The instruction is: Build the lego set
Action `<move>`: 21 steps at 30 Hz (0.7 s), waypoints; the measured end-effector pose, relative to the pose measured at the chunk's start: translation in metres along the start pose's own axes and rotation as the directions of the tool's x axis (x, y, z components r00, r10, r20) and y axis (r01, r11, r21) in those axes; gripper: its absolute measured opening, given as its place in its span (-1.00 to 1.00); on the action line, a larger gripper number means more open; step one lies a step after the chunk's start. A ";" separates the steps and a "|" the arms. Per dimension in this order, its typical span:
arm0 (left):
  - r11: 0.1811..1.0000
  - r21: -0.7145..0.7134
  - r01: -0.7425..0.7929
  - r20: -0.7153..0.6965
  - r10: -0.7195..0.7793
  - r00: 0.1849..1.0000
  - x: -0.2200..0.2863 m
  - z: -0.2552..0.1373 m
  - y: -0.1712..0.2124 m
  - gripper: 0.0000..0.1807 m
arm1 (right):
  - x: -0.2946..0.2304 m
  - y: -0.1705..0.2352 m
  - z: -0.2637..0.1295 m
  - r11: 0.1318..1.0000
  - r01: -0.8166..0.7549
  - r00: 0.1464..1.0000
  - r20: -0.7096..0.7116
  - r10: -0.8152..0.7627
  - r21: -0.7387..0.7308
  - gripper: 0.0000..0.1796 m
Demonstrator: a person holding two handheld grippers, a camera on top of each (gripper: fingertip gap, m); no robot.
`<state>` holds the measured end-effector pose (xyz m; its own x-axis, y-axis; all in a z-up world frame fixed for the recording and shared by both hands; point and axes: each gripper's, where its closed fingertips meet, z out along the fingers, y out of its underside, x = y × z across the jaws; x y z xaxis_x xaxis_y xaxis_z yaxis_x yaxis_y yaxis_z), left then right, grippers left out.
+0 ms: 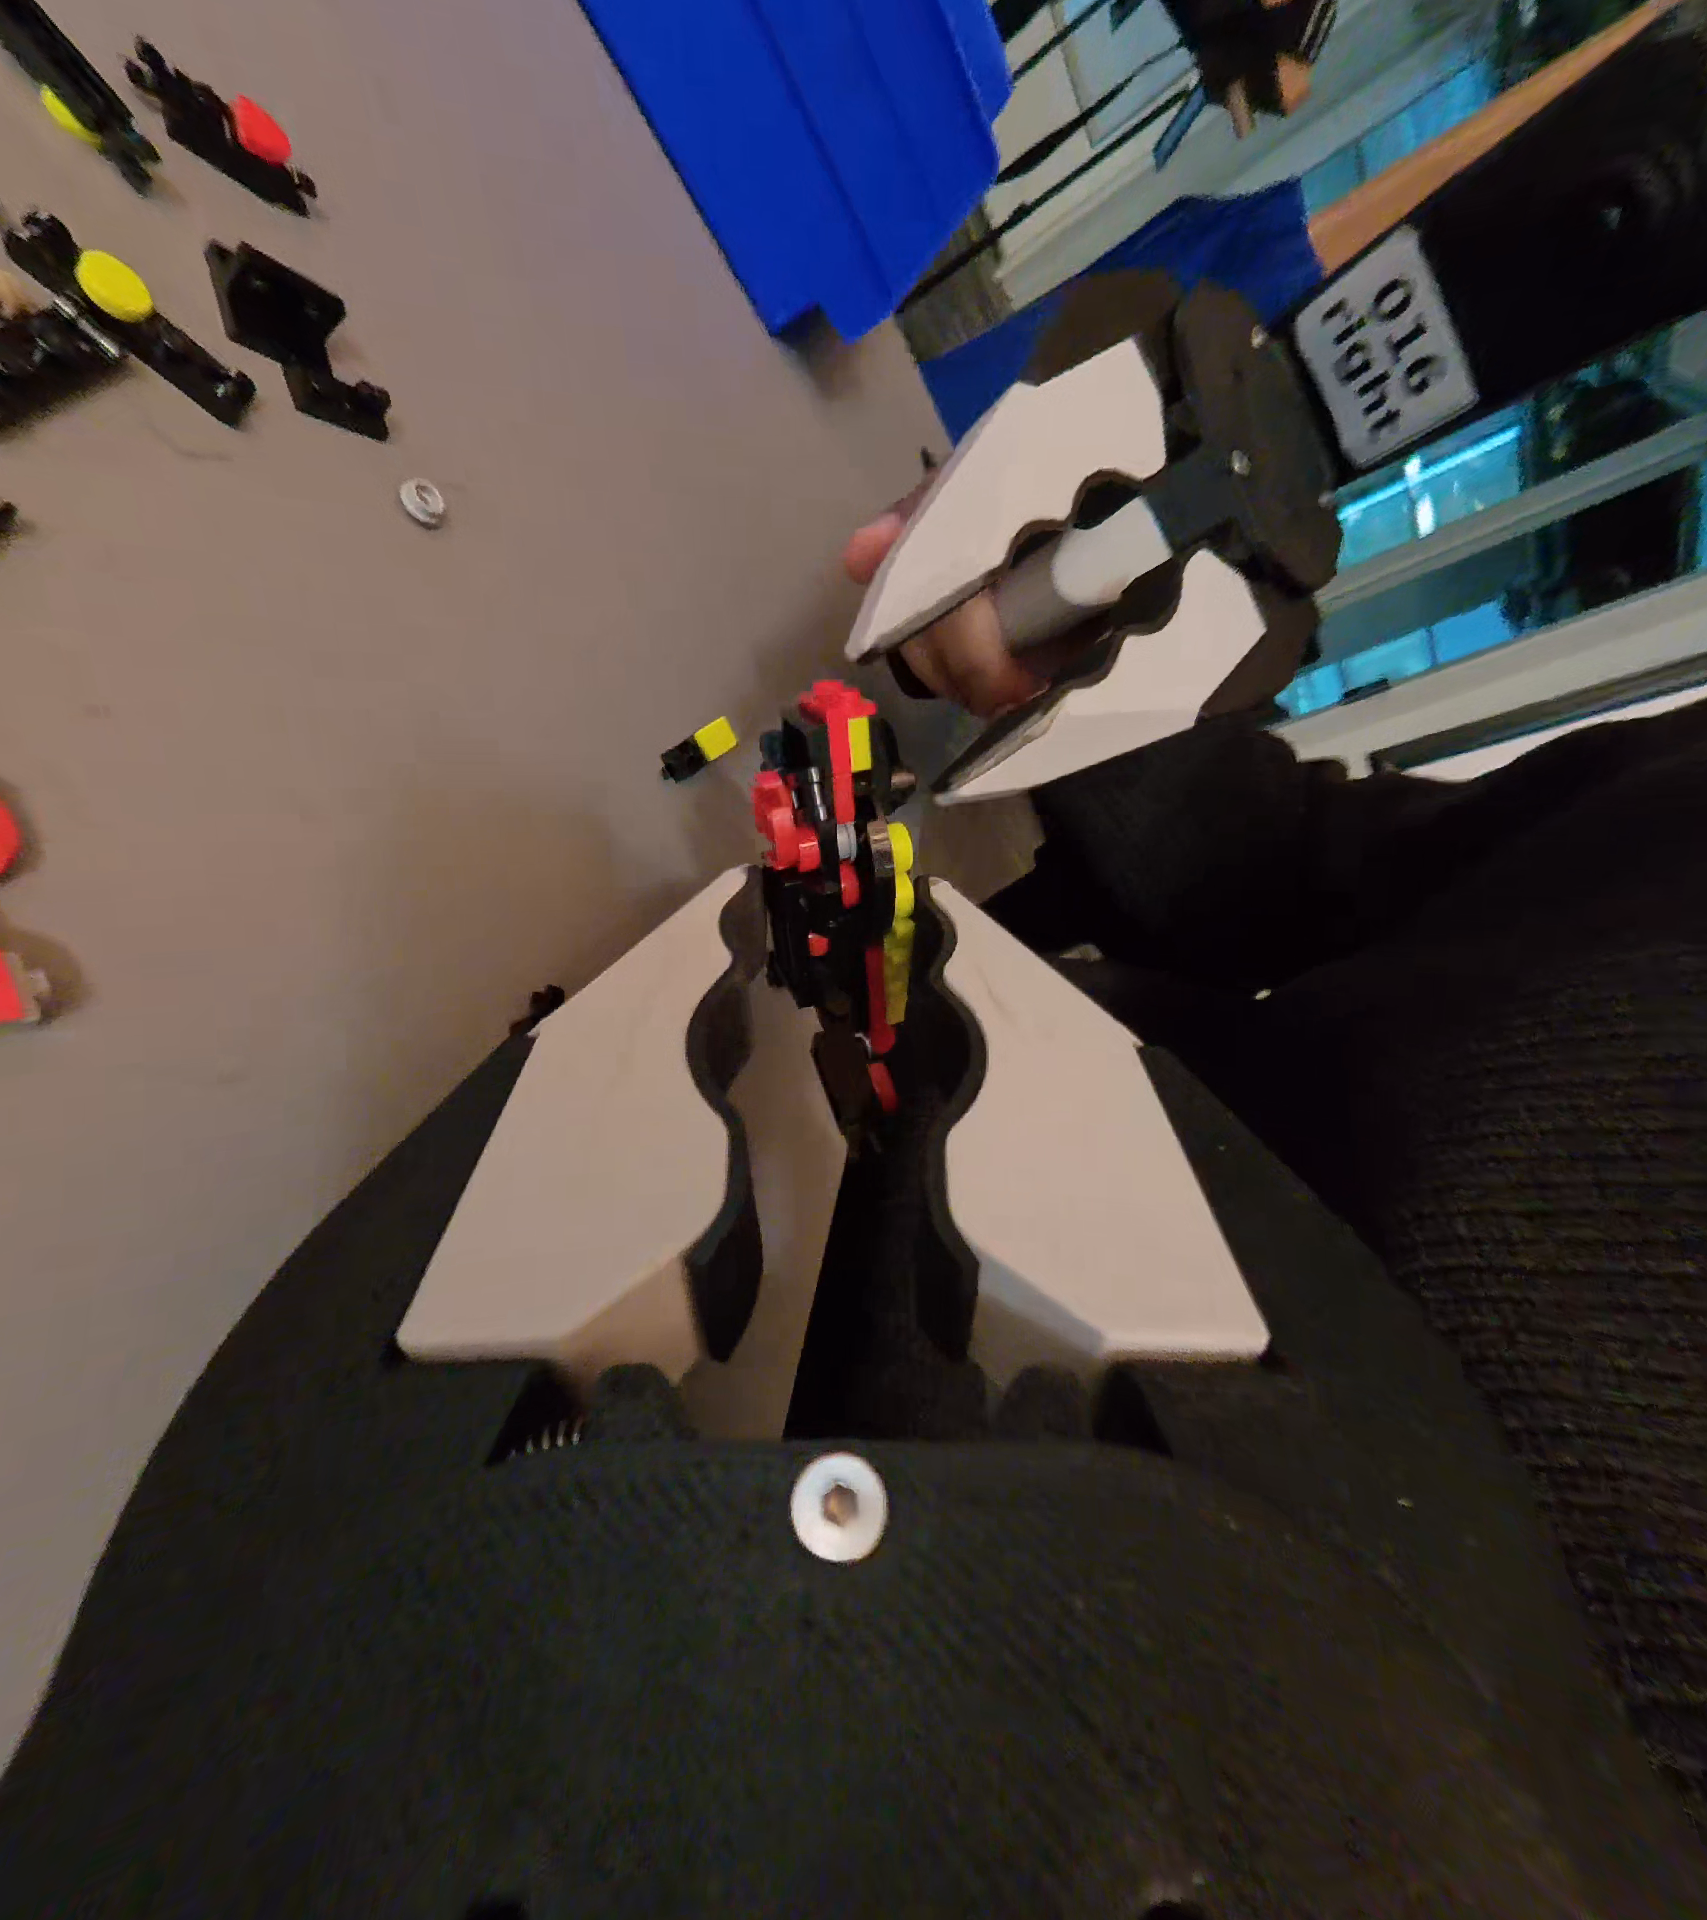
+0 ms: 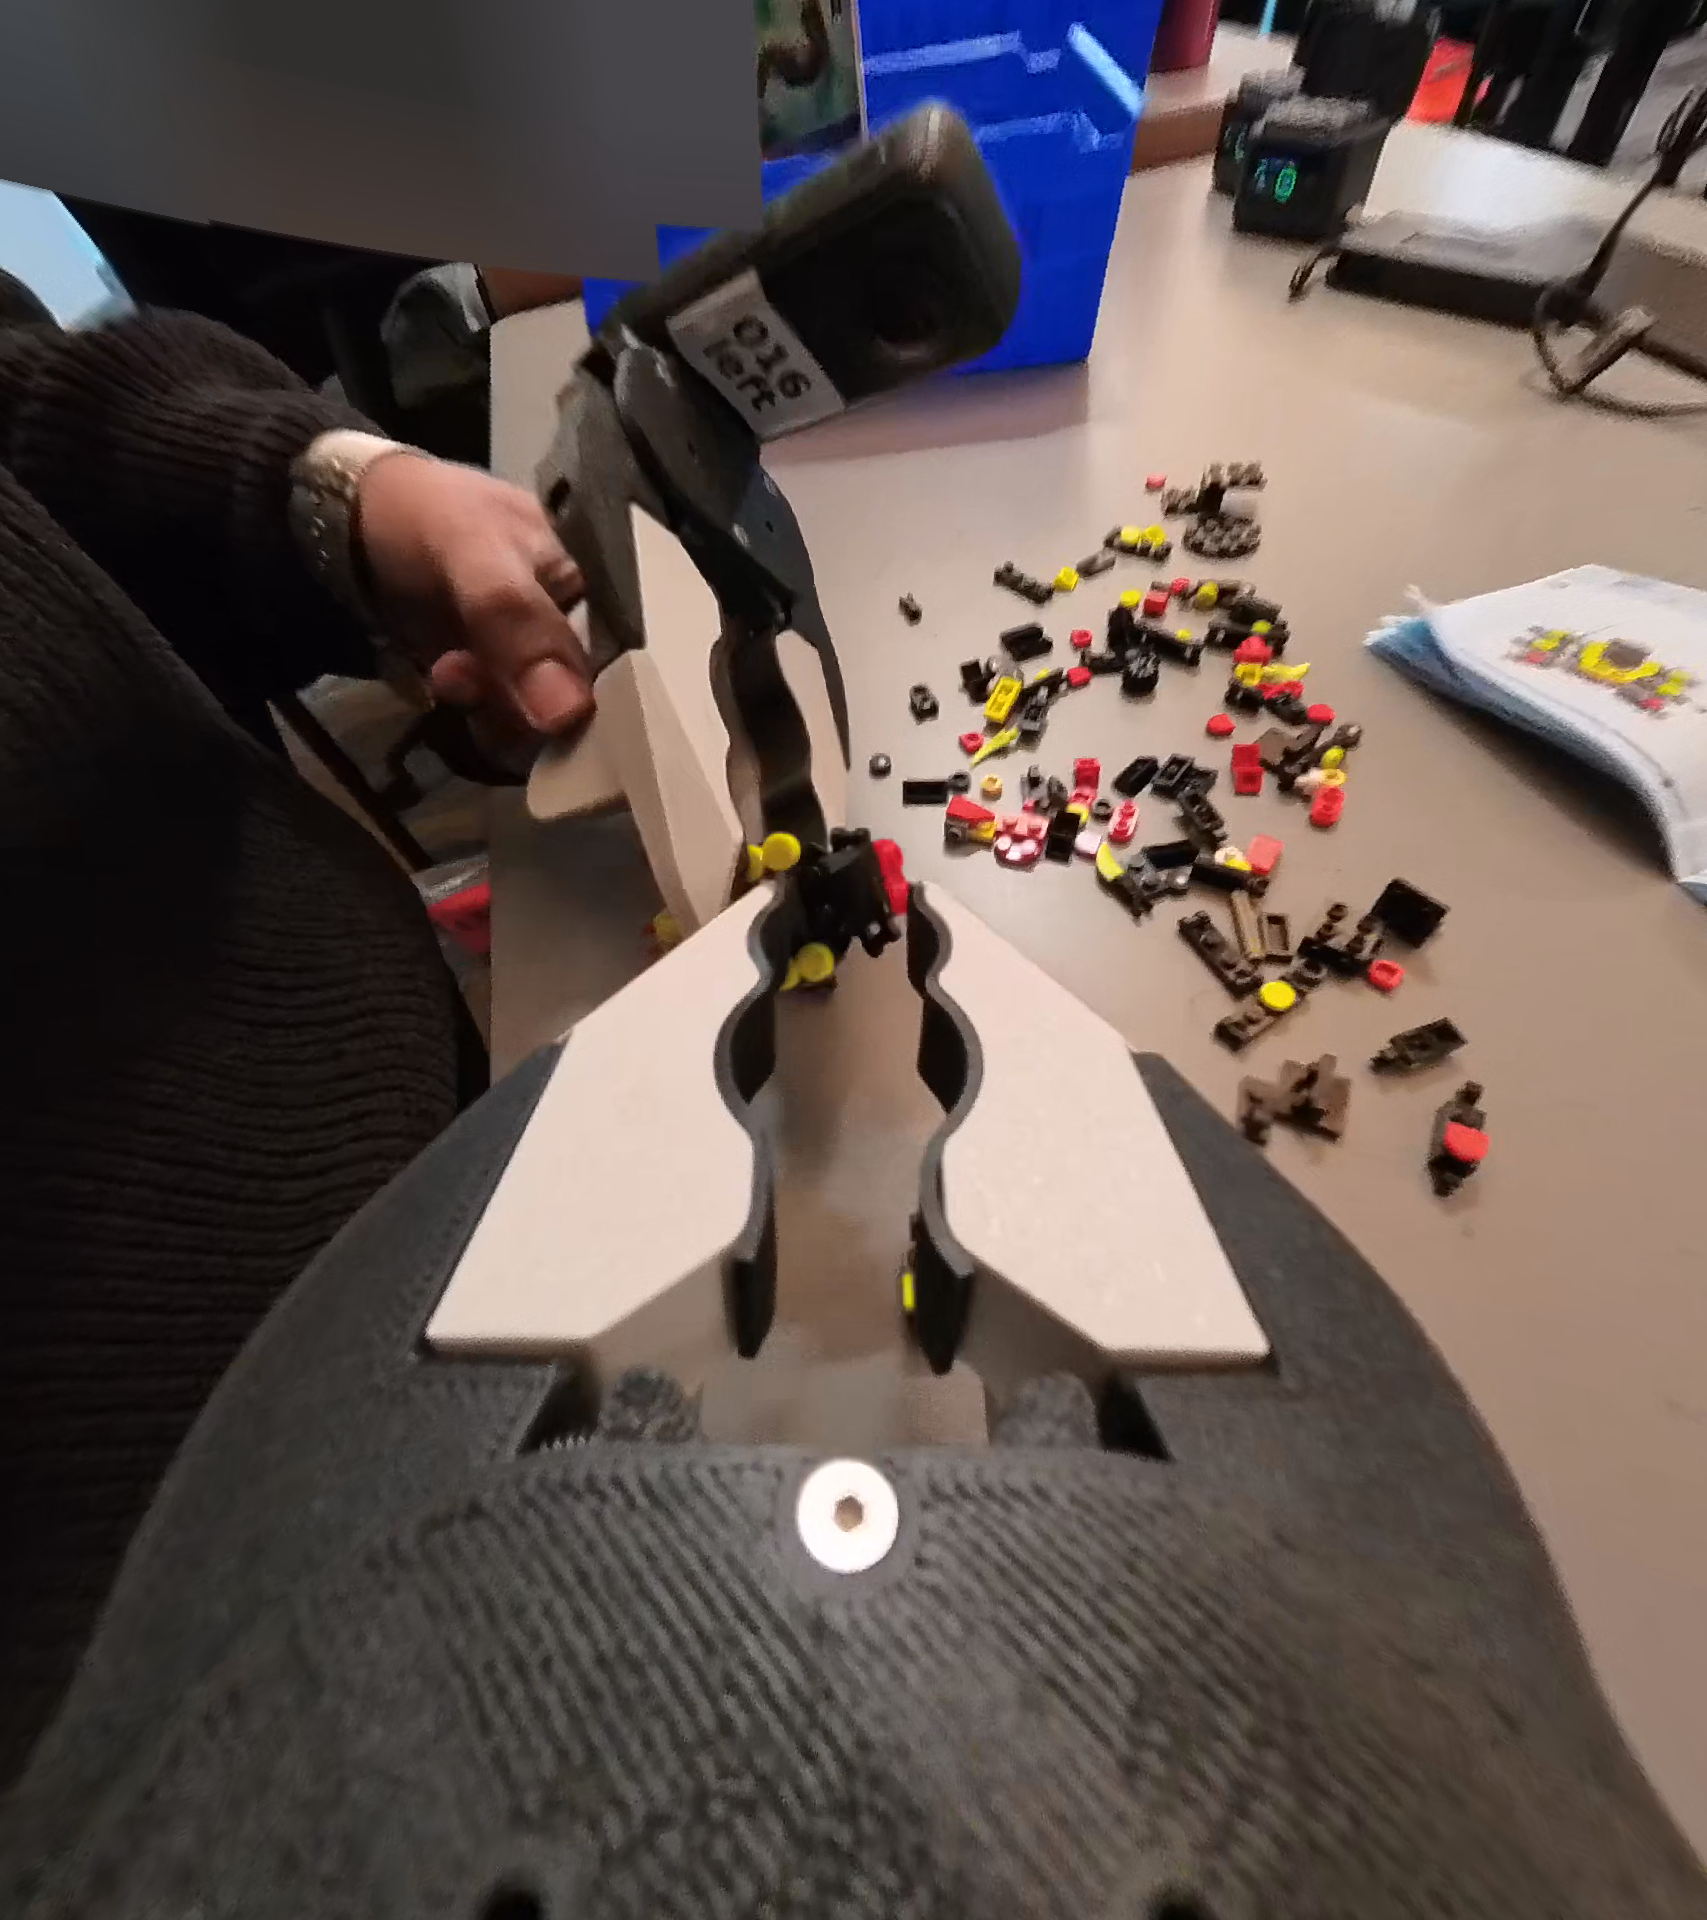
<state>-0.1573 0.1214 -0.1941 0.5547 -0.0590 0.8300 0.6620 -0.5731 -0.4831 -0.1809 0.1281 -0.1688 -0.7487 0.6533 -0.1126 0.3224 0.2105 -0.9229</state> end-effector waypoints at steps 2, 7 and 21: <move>0.998 0.046 0.035 -0.075 -0.031 0.997 0.008 -0.006 -0.008 -0.73 | -0.002 -0.011 -0.008 0.997 0.023 1.000 0.014 -0.024 0.069 -0.76; 0.990 0.118 0.071 -0.270 -0.037 0.962 0.034 -0.017 -0.021 -0.73 | -0.004 -0.022 -0.010 0.984 -0.119 0.992 0.063 0.111 0.133 -0.68; 0.981 0.058 -0.183 -0.197 0.191 0.962 0.044 -0.004 -0.007 -0.73 | -0.024 -0.024 -0.005 0.894 -0.442 0.861 0.310 0.403 0.066 -0.76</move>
<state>-0.1396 0.1191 -0.1537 0.5609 -0.3271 0.7605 0.5774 -0.5037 -0.6425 -0.1685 0.1108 -0.1419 -0.6943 0.4219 -0.5831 0.5816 -0.1484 -0.7998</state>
